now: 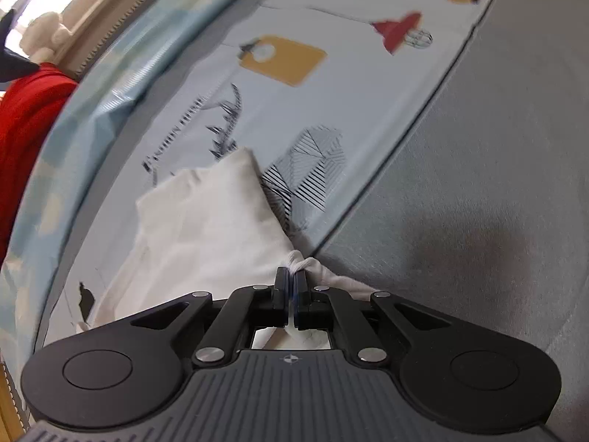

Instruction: Fold small clothes

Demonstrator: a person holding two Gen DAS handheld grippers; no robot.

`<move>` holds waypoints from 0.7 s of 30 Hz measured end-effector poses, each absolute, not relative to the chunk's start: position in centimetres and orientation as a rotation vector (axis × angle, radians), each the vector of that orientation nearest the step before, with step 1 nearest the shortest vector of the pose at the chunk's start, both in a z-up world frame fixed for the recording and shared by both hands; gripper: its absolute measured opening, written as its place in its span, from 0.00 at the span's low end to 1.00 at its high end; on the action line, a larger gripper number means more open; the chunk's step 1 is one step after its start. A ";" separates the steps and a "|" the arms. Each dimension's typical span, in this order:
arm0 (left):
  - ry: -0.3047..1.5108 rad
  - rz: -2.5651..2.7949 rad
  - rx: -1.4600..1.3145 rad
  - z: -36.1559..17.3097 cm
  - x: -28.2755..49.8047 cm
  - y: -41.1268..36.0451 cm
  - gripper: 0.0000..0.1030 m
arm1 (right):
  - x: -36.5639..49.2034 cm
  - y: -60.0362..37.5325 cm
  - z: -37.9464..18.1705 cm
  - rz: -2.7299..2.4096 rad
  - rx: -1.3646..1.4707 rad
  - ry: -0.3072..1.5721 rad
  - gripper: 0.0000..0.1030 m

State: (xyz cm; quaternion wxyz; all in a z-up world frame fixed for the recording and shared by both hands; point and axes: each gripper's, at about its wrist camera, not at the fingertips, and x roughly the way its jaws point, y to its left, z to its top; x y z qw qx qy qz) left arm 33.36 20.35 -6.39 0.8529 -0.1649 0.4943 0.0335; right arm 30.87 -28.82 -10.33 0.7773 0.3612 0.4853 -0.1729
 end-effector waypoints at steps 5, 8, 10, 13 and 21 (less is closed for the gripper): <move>1.027 0.105 -0.354 -6.3 33.2 21.1 0.34 | 30.4 -29.0 -9.1 -0.493 0.708 1.001 0.06; 1.011 0.126 -0.372 -6.1 33.2 21.7 0.34 | 30.1 -28.1 -6.9 -0.427 0.655 0.890 0.06; 1.011 0.142 -0.375 -6.3 33.3 22.0 0.34 | 30.3 -27.5 -6.4 -0.340 0.661 0.851 0.17; 1.020 0.204 -0.392 -7.0 33.4 23.0 0.37 | 31.6 -26.8 -8.2 -0.221 0.684 0.955 0.29; 1.089 0.178 -0.587 -10.5 33.4 25.6 0.21 | 31.6 -27.8 -12.5 -0.293 0.747 1.142 0.29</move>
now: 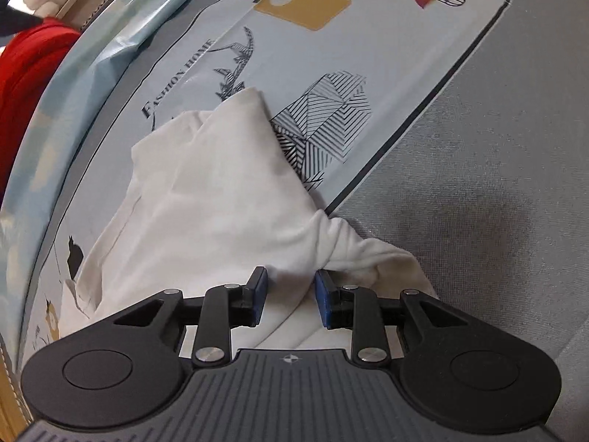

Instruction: Fold small clothes

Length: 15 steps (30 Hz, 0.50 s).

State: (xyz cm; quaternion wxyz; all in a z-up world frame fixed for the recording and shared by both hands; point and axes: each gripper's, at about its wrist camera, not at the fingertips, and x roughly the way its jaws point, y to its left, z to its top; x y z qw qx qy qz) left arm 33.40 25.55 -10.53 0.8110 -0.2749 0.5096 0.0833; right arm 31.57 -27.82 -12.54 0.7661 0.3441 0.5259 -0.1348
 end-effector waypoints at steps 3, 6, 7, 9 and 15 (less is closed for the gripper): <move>1.022 0.155 -0.559 -8.3 32.9 25.2 0.00 | 31.3 -27.4 -12.2 -0.306 0.736 1.134 0.29; 0.930 0.075 -0.545 -4.2 32.0 24.1 0.00 | 31.5 -27.0 -12.1 -0.310 0.728 1.136 0.28; 0.908 0.052 -0.542 -3.1 31.5 23.8 0.00 | 31.5 -27.1 -12.1 -0.311 0.725 1.137 0.27; 0.882 0.033 -0.513 -1.4 30.6 23.1 0.00 | 31.8 -26.9 -12.1 -0.324 0.718 1.136 0.25; 1.017 0.211 -0.466 -4.3 30.4 25.5 0.03 | 31.6 -27.7 -12.4 -0.383 0.712 1.122 0.21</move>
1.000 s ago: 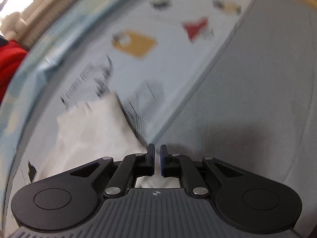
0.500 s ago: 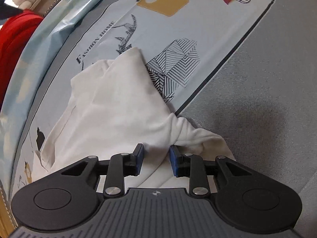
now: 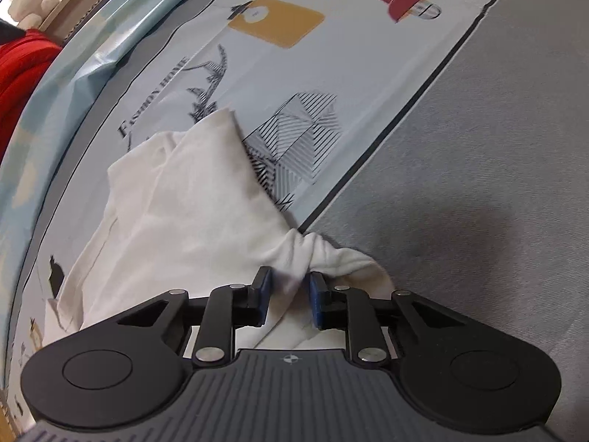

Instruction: Fold small clothes

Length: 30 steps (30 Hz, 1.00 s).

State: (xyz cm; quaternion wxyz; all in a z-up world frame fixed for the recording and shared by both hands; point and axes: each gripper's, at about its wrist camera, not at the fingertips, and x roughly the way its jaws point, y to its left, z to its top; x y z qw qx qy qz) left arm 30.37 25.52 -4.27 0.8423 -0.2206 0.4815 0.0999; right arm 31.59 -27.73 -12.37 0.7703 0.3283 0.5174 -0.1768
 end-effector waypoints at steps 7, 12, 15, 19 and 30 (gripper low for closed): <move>0.994 0.000 -0.501 -4.7 31.1 23.7 0.03 | 31.3 -27.2 -10.5 -0.391 0.685 1.084 0.24; 1.194 -0.019 -0.401 -9.6 32.2 20.5 0.12 | 31.5 -26.6 -9.2 -0.322 0.669 1.018 0.24; 1.230 0.002 -0.334 -10.4 32.0 19.8 0.11 | 31.7 -27.0 -10.6 -0.347 0.642 1.053 0.24; 1.131 -0.018 -0.322 -8.4 31.0 19.3 0.15 | 31.4 -28.3 -12.4 -0.393 0.662 1.088 0.23; 0.990 0.012 -0.200 -1.3 23.2 18.6 0.17 | 23.5 -30.2 -3.8 -0.348 0.645 0.957 0.25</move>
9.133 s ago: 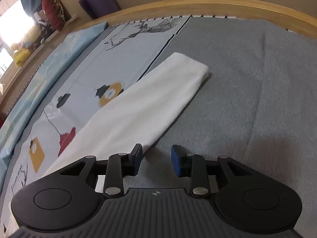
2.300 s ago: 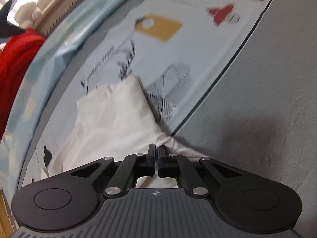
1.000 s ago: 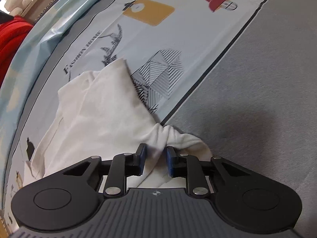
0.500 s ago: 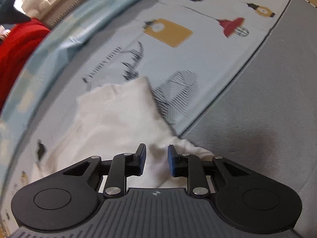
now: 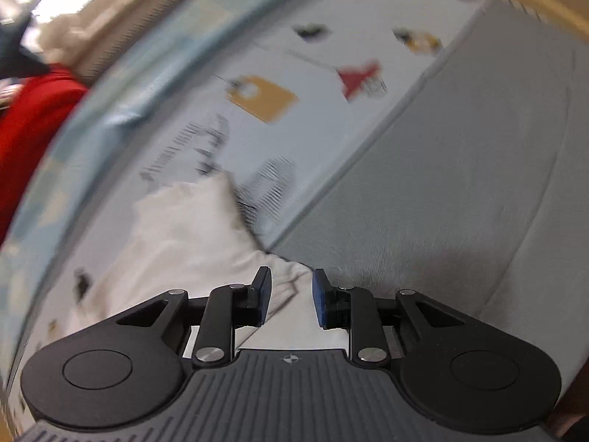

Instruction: Fold small clothes

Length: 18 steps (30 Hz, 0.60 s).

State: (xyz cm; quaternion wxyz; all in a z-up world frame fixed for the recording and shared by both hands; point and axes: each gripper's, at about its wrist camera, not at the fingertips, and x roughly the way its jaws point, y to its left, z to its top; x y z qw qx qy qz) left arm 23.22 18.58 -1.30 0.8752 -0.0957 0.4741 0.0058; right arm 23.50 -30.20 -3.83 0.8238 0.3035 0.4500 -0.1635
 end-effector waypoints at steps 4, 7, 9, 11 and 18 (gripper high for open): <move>0.908 -0.035 -0.187 3.2 17.3 18.7 0.21 | 18.5 -30.2 1.2 -0.175 0.521 0.845 0.26; 0.879 -0.089 -0.179 3.9 11.5 17.9 0.22 | 13.6 -30.5 2.7 -0.066 0.408 0.784 0.30; 0.883 -0.110 -0.160 2.8 7.8 17.4 0.22 | 11.1 -31.1 2.4 -0.039 0.365 0.781 0.33; 0.909 -0.116 -0.175 0.9 5.4 17.3 0.22 | 8.7 -31.6 0.5 -0.037 0.367 0.821 0.33; 1.114 -0.099 -0.216 -4.8 2.1 18.3 0.22 | 4.4 -32.5 -7.3 -0.063 0.370 0.999 0.33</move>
